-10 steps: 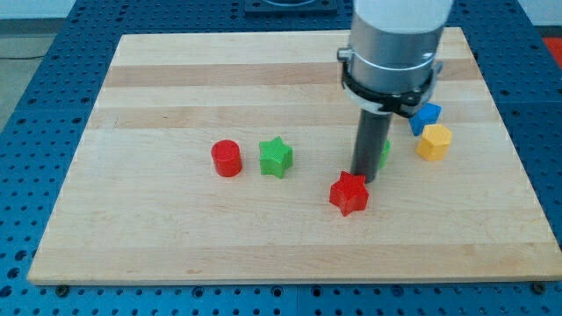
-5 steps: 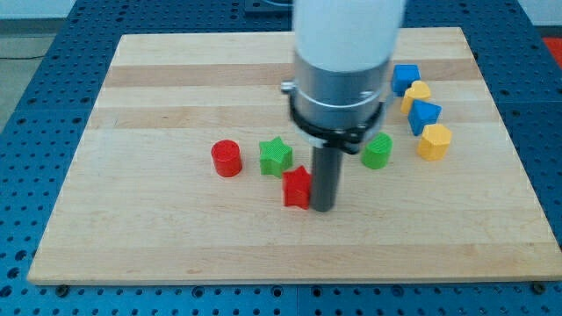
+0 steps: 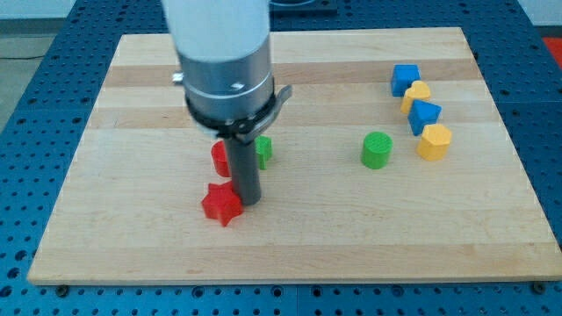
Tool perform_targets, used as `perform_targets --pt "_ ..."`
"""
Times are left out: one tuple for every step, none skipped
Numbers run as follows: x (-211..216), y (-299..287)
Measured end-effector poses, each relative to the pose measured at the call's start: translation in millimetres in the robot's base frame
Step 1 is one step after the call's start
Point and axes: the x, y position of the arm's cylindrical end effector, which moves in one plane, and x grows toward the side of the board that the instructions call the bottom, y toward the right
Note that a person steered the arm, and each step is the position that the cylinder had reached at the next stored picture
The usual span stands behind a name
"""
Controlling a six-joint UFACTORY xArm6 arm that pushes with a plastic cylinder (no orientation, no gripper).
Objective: Place the red star towards the bottom left side of the board
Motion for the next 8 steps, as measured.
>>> perform_targets --pt "31.6 -28.7" --pt "52.3 -50.9" --pt "55.8 -64.7" --pt "48.8 -65.6" --pt "32.3 -60.6" --pt "11.1 -57.5" --pt "5.7 -66.8" --pt "18.6 -90.2"
